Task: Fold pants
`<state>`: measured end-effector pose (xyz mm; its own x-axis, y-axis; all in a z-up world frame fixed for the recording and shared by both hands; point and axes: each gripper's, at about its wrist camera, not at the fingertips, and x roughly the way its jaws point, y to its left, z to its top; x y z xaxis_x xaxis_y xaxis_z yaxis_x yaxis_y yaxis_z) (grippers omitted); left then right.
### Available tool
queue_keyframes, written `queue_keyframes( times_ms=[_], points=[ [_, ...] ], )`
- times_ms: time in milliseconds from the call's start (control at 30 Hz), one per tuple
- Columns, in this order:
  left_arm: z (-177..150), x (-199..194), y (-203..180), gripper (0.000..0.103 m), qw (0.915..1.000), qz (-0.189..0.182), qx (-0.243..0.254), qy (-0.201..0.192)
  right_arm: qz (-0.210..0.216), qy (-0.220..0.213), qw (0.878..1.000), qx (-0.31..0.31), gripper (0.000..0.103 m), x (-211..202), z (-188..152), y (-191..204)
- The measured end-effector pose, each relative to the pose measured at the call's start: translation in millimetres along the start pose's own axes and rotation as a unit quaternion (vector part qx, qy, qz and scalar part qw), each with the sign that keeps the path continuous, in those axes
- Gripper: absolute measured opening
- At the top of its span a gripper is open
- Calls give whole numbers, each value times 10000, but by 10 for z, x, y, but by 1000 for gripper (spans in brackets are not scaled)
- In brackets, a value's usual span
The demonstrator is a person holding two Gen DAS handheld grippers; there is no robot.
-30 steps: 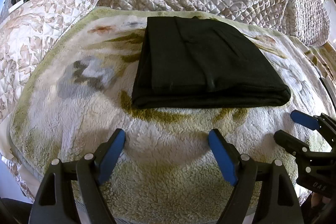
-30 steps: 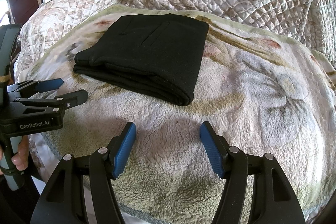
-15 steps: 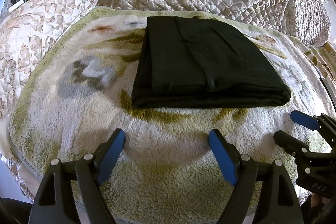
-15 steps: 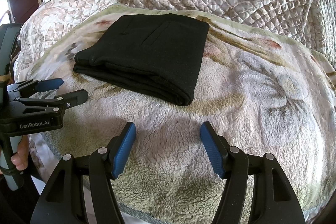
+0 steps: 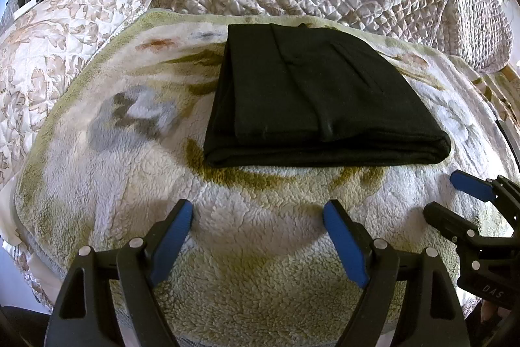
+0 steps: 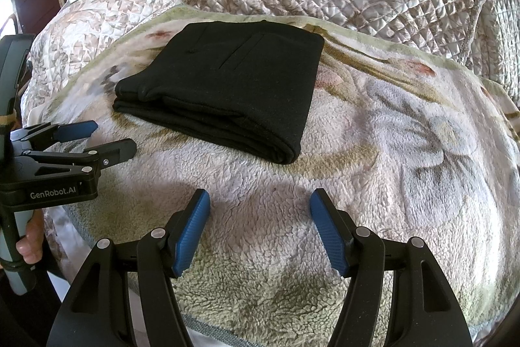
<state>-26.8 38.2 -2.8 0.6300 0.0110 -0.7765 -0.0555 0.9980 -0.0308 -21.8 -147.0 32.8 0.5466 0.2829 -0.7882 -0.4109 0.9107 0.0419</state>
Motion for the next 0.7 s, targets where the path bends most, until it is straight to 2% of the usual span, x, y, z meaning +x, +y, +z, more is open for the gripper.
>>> queue_keyframes(
  times_ms=[700],
  points=[
    [-1, 7, 3, 85, 10000, 6, 5, 11, -9, 3, 10000, -22, 65, 3, 3, 9]
  ],
)
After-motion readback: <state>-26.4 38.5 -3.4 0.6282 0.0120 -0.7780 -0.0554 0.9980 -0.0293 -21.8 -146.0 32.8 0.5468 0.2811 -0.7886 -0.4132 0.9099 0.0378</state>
